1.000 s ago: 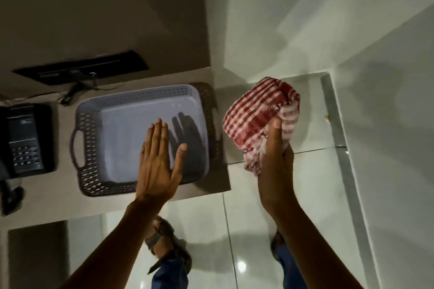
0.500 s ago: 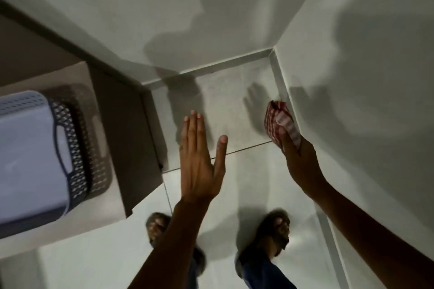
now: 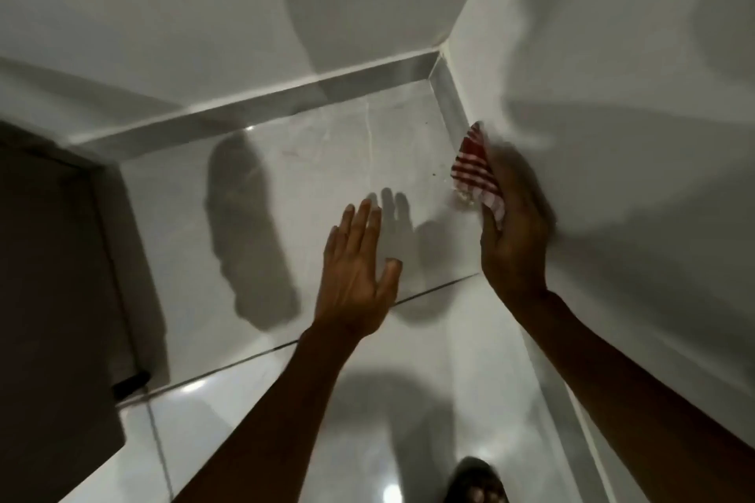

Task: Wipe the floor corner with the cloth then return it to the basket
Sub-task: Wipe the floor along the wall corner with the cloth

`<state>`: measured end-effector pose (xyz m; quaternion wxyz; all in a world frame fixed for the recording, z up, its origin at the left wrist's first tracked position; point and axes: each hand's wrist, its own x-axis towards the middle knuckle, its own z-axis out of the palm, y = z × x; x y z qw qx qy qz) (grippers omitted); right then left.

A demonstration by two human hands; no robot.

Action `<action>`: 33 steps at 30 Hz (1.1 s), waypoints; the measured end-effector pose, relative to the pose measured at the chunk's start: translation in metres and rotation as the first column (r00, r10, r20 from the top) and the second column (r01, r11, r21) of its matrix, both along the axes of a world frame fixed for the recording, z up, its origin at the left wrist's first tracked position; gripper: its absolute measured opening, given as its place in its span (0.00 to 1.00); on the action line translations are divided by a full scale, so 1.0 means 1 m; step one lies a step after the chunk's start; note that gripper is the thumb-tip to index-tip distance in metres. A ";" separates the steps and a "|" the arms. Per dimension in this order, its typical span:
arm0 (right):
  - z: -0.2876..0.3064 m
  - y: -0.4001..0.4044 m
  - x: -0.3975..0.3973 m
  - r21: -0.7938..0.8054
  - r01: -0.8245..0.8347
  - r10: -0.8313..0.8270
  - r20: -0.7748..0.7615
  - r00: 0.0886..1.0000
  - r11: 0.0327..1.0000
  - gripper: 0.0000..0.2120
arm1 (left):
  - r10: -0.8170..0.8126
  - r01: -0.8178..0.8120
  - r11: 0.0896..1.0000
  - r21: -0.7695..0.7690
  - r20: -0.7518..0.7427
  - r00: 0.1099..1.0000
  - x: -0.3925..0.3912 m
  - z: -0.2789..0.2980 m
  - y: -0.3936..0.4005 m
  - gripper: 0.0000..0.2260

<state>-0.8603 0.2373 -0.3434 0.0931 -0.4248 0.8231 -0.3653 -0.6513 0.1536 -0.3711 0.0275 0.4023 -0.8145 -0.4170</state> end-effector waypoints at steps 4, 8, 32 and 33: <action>-0.054 -0.019 -0.024 0.223 -0.198 0.276 -0.412 0.868 0.955 0.26 | -0.042 0.042 0.999 -0.009 0.033 0.999 -0.043 -0.052 0.005 0.39; -0.100 -0.019 -0.013 0.458 -0.227 0.383 -0.285 0.879 0.860 0.27 | -0.049 0.054 0.992 -0.110 0.045 0.998 -0.044 -0.093 0.018 0.40; -0.107 0.070 0.024 0.432 -0.095 0.191 -0.182 0.965 0.897 0.32 | -0.161 0.159 0.941 -0.299 0.018 0.987 -0.019 -0.101 0.012 0.38; -0.108 0.074 0.023 0.428 -0.097 0.183 -0.165 0.969 0.899 0.32 | -0.148 0.152 0.936 -0.316 0.036 0.988 -0.021 -0.102 0.015 0.39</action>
